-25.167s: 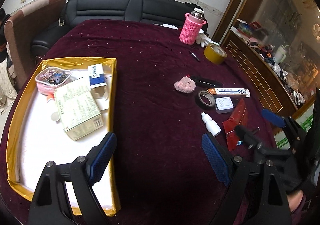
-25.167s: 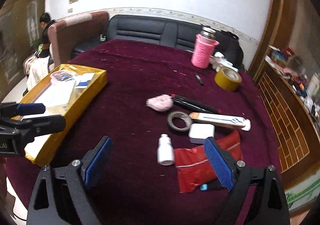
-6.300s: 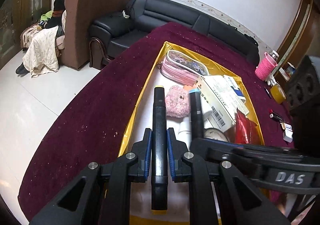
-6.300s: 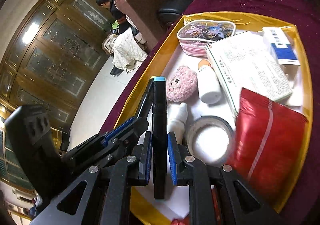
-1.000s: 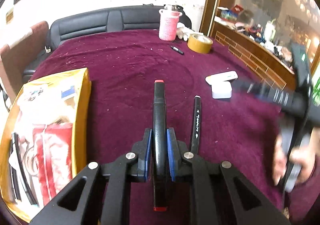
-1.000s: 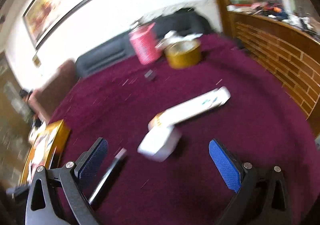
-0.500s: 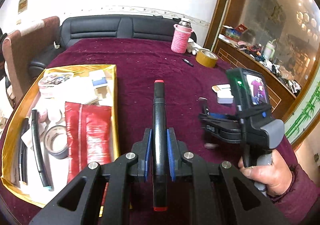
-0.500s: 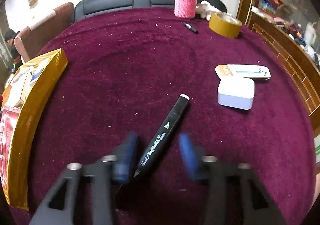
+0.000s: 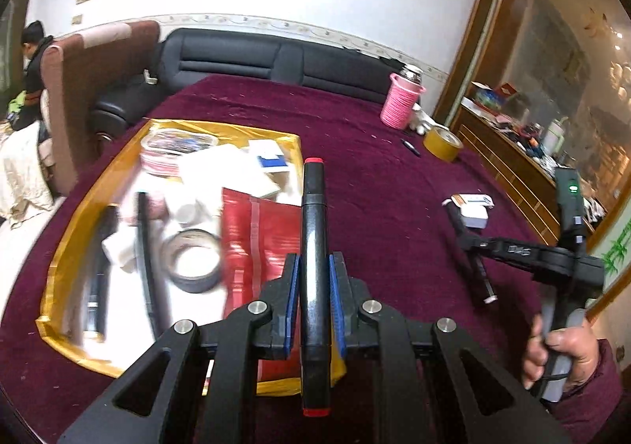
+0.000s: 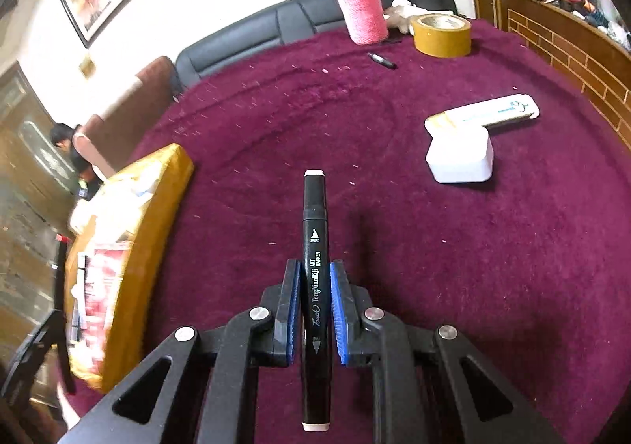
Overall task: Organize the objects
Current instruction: 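Grasp a black marker with the right tool while the left tool holds two markers, then lower the markers into the tray with the left tool while the right tool lowers its marker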
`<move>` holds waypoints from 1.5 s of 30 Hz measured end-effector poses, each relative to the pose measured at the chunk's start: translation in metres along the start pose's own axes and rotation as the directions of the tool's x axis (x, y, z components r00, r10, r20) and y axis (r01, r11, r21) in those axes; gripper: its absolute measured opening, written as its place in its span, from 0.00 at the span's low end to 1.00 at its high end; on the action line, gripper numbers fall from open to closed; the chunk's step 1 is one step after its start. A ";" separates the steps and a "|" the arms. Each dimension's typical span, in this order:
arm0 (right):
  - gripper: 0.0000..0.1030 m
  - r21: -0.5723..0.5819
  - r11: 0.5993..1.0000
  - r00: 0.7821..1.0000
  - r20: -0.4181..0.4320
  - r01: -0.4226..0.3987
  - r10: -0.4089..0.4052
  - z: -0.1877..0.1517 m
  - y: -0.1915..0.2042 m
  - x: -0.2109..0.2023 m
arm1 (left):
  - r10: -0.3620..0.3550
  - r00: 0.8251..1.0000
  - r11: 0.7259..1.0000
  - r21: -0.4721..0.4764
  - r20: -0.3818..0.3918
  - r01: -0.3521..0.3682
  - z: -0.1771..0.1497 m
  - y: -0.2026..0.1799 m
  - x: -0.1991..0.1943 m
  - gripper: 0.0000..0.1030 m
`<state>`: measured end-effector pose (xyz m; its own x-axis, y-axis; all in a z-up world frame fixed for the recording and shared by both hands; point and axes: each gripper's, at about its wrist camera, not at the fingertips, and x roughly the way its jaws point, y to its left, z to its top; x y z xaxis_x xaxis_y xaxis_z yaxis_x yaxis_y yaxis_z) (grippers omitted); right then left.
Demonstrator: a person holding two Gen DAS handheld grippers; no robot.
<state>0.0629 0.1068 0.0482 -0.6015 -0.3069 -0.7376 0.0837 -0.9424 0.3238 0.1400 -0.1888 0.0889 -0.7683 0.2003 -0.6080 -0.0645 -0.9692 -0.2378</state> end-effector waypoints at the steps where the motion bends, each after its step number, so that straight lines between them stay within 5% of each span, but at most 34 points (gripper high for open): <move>1: 0.16 0.000 1.000 1.000 0.004 -0.028 0.028 0.000 0.004 -0.005 | 0.010 1.000 1.000 -0.003 0.007 -0.010 0.001 0.004 -0.004 0.14; 11: 0.16 -0.084 0.971 0.975 -0.021 -0.222 0.221 0.006 0.072 -0.022 | 0.158 0.986 0.984 -0.094 0.051 -0.153 0.016 0.059 -0.028 0.14; 21: 0.17 -0.097 0.904 0.903 -0.167 -0.415 0.397 0.008 0.158 0.011 | 0.221 0.975 0.963 -0.161 0.004 -0.218 0.014 0.106 -0.016 0.14; 33: 0.17 -0.139 0.880 0.856 -0.340 -0.454 0.389 -0.021 0.246 0.087 | 0.187 0.978 0.961 -0.188 -0.095 -0.202 0.001 0.130 0.019 0.14; 45: 0.17 -0.226 0.894 0.888 -0.352 -0.387 0.295 -0.029 0.263 0.115 | 0.200 0.976 0.959 -0.188 -0.089 -0.213 -0.001 0.134 0.026 0.14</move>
<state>0.0392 -0.1800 0.0316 -0.2297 -0.5975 -0.7683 0.4871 -0.7540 0.4407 0.1119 -0.3132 0.0402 -0.7059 0.0149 -0.7082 0.2218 -0.9449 -0.2409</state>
